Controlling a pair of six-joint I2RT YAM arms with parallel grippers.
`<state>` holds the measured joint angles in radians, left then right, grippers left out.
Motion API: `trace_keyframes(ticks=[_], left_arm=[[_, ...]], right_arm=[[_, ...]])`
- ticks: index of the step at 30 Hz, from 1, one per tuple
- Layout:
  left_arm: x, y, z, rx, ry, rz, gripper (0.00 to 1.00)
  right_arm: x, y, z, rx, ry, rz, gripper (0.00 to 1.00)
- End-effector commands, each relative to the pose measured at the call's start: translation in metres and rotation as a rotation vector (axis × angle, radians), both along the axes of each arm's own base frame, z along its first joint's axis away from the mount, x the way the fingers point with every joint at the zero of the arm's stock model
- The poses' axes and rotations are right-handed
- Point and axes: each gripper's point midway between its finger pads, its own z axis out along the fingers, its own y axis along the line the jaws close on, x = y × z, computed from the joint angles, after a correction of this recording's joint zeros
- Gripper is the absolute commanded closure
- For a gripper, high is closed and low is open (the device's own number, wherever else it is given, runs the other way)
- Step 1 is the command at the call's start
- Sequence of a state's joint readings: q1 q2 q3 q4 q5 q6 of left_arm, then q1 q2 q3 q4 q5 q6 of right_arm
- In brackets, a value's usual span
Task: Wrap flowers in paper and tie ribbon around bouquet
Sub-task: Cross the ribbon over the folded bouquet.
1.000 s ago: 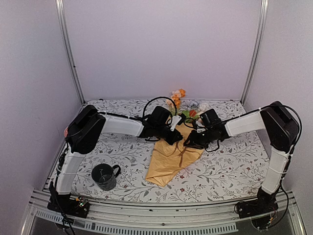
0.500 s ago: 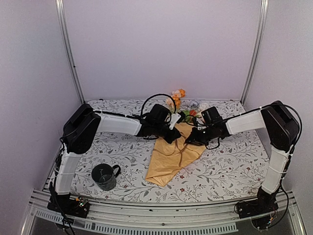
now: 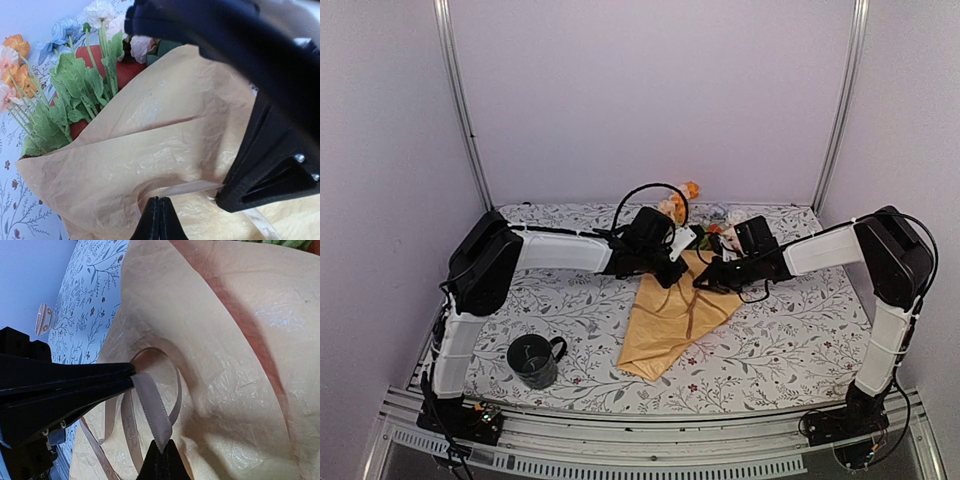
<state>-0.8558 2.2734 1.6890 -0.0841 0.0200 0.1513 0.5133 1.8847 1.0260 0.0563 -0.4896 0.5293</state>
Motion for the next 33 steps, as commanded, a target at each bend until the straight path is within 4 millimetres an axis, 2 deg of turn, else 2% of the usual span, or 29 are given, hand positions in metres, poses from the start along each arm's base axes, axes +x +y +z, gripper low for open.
trace_keyframes(ticks=[1, 4, 5, 7, 9, 13, 17, 20, 23, 24, 26, 30, 33], left_arm=[[0.046, 0.029, -0.002, 0.089, -0.105, 0.175, 0.92], [0.051, 0.035, 0.005, 0.055, -0.074, 0.224, 0.53], [0.052, 0.037, 0.008, 0.04, -0.061, 0.236, 0.44], [0.051, 0.038, 0.017, 0.006, -0.031, 0.249, 0.35], [0.048, 0.038, 0.027, -0.031, 0.001, 0.247, 0.31], [0.028, 0.029, 0.05, -0.117, 0.07, 0.193, 0.29], [0.002, 0.025, 0.058, -0.168, 0.131, 0.154, 0.31], [-0.017, 0.024, 0.046, -0.164, 0.176, 0.138, 0.44], [-0.022, 0.024, 0.025, -0.138, 0.226, 0.147, 0.58], [-0.023, 0.023, 0.016, -0.124, 0.242, 0.148, 0.6], [-0.024, 0.019, 0.005, -0.106, 0.27, 0.136, 0.59], [-0.025, 0.008, -0.011, -0.082, 0.304, 0.099, 0.49], [-0.014, 0.007, -0.017, -0.053, 0.273, 0.124, 0.46]], right_arm=[[-0.017, -0.013, -0.019, -0.042, 0.081, 0.008, 0.99], [-0.017, -0.012, -0.018, -0.04, 0.078, 0.01, 1.0], [-0.017, -0.012, -0.017, -0.04, 0.078, 0.01, 1.0], [-0.017, -0.013, -0.018, -0.042, 0.078, 0.009, 1.0], [-0.017, -0.013, -0.018, -0.042, 0.079, 0.009, 1.0], [-0.017, -0.012, -0.018, -0.04, 0.078, 0.011, 1.0], [-0.017, -0.012, -0.018, -0.039, 0.076, 0.011, 1.0], [-0.017, -0.011, -0.017, -0.039, 0.075, 0.013, 1.0], [-0.016, -0.011, -0.017, -0.037, 0.074, 0.015, 1.0], [-0.015, -0.01, -0.017, -0.036, 0.074, 0.015, 1.0], [-0.016, -0.01, -0.017, -0.036, 0.075, 0.015, 1.0], [-0.016, -0.011, -0.017, -0.037, 0.073, 0.015, 1.0], [-0.016, -0.011, -0.015, -0.036, 0.07, 0.015, 1.0]])
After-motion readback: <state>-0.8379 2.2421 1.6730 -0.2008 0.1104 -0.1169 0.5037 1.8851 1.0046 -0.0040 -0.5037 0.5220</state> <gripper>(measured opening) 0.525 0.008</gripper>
